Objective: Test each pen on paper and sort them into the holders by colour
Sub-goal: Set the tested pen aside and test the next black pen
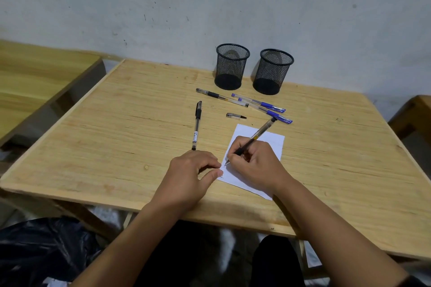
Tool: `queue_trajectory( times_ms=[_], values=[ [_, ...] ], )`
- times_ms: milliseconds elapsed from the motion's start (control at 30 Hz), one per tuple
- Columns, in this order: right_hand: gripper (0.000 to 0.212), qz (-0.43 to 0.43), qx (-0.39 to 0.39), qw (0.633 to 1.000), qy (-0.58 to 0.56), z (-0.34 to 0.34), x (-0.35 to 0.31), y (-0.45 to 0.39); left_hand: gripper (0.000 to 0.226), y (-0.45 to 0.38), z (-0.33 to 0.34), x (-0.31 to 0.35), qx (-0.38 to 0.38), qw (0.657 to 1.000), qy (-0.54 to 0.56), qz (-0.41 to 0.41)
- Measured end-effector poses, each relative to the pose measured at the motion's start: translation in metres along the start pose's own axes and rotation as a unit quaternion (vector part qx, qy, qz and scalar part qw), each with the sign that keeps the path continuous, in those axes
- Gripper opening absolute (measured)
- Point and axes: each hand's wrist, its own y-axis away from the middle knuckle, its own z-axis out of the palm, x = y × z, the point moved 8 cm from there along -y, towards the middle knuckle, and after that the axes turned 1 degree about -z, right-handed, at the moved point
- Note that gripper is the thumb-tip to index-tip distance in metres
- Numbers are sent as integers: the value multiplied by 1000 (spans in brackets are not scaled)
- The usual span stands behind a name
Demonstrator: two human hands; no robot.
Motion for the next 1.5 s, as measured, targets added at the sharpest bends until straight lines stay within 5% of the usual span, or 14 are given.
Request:
queue_trajectory(
  times_ms=[1233, 1500],
  values=[
    [11, 28, 37, 999, -21, -3, -3, 1, 13, -1, -1, 5, -5, 1000, -15, 3],
    [10, 86, 194, 967, -142, -42, 13, 0, 11, -14, -3, 12, -19, 1000, 7, -21]
  ],
)
